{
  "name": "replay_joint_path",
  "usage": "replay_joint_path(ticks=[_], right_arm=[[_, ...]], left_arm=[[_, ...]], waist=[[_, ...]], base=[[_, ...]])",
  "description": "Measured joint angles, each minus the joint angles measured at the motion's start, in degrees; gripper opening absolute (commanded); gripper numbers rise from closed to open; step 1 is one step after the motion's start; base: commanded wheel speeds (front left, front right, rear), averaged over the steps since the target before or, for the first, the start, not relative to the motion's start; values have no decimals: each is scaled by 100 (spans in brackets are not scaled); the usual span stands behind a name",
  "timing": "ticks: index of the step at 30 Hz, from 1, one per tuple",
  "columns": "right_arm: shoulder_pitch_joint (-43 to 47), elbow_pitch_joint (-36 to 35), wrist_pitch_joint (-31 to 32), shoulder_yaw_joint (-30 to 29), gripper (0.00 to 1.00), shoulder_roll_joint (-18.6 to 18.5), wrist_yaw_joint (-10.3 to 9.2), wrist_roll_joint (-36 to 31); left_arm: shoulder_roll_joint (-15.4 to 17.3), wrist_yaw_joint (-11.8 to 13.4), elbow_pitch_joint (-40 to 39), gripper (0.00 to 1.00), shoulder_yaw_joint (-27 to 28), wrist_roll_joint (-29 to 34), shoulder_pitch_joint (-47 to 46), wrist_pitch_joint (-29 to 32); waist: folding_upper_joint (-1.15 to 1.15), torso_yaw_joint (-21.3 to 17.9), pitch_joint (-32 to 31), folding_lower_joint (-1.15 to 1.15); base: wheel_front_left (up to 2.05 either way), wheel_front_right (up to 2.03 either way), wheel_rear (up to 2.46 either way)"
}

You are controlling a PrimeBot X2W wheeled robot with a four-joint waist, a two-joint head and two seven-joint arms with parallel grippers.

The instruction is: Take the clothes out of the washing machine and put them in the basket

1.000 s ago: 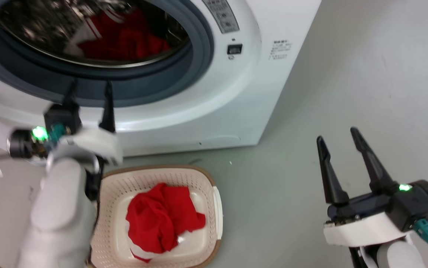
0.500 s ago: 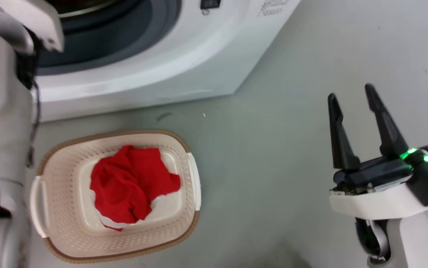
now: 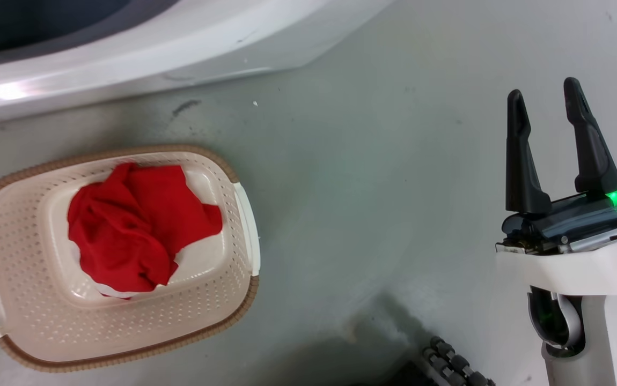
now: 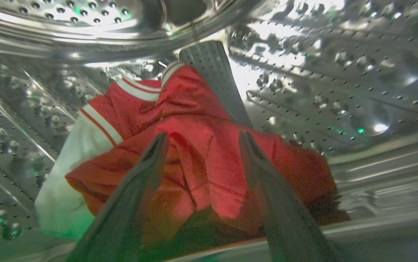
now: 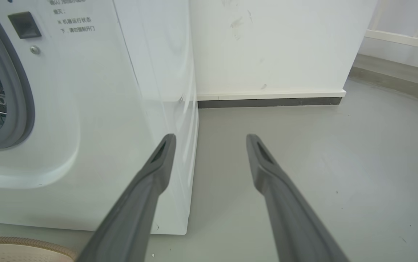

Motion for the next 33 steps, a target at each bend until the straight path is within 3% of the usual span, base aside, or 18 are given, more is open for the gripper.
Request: replay_joint_path(ticks=[12, 24, 25, 26, 27, 33], right_arm=[[-126, -112, 0, -68, 100, 1, 0, 235], [-218, -122, 0, -52, 100, 1, 1, 358], [-218, -121, 0, -52, 100, 1, 0, 360], [-219, -121, 0, -52, 100, 2, 0, 365], [-219, -118, 0, -58, 100, 1, 0, 366], [-222, -94, 0, -68, 100, 1, 0, 370]], left_arm=[[183, -7, 283, 100, -904, -349, -1067, 1658], [413, -7, 271, 100, -1335, -782, -1426, 1834], [421, -7, 275, 89, -1341, -820, -1445, 1783], [426, -7, 291, 18, -1352, -840, -1450, 1714], [436, -3, 289, 0, -1361, -859, -1454, 1662], [442, -5, 346, 0, -1463, -977, -1447, 1334]], waist=[[0, -189, 647, 0], [0, -323, 946, -1], [0, -327, 954, -1], [0, -330, 960, -1], [0, -328, 966, -1], [0, -307, 929, -1]], base=[[0, 0, 0], [0, 0, 0], [0, 0, 0], [0, 0, 0], [0, 0, 0], [0, 0, 0]])
